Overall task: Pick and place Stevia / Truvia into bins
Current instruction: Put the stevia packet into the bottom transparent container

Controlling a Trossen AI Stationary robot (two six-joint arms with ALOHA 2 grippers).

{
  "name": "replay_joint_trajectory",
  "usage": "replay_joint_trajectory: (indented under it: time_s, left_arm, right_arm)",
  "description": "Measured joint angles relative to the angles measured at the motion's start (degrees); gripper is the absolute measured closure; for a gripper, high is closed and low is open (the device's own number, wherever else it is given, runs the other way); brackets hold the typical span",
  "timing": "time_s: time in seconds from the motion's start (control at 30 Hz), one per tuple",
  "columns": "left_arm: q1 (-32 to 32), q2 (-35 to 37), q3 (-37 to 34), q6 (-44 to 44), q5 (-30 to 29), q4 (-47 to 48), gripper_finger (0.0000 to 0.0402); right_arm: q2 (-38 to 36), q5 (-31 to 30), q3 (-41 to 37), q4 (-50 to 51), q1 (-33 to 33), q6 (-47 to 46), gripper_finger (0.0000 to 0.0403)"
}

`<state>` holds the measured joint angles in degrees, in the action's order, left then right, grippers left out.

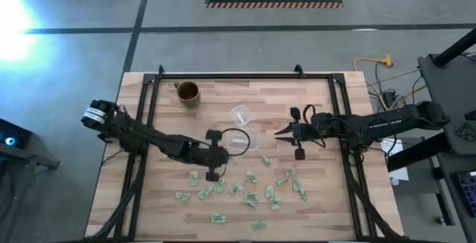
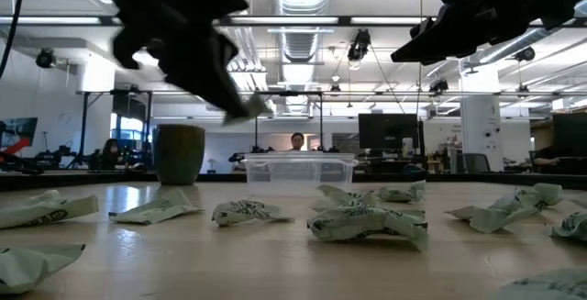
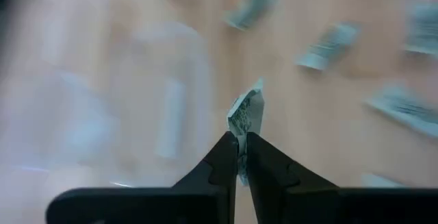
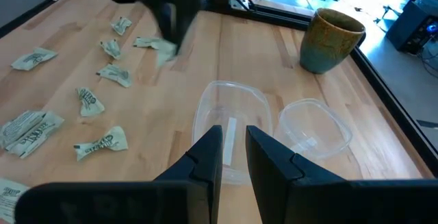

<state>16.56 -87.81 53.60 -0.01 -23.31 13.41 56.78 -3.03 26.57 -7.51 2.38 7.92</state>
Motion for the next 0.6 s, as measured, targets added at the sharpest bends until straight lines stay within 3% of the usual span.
replay_joint_trajectory:
  time_s: [0.07, 0.13, 0.43, 0.6]
  left_arm:
    - [-1.0, -0.2, 1.2, 4.6, -4.4, -2.4, 0.0389]
    - [-2.7, -0.3, 1.7, 8.2, -5.3, -4.7, 0.0389]
    - [-11.2, -0.5, 0.7, 10.9, -1.4, -8.1, 0.0385]
    - [-12.4, -0.5, 0.5, 11.7, -0.7, -8.2, 0.0350]
  right_arm:
    - [0.0, 0.0, 0.0, 0.0, 0.0, 0.0, 0.0346]
    - [0.0, 0.0, 0.0, 0.0, 0.0, 0.0, 0.0346]
    - [0.0, 0.0, 0.0, 0.0, 0.0, -0.3, 0.0346]
    - [0.0, 0.0, 0.0, 0.0, 0.0, -0.3, 0.0346]
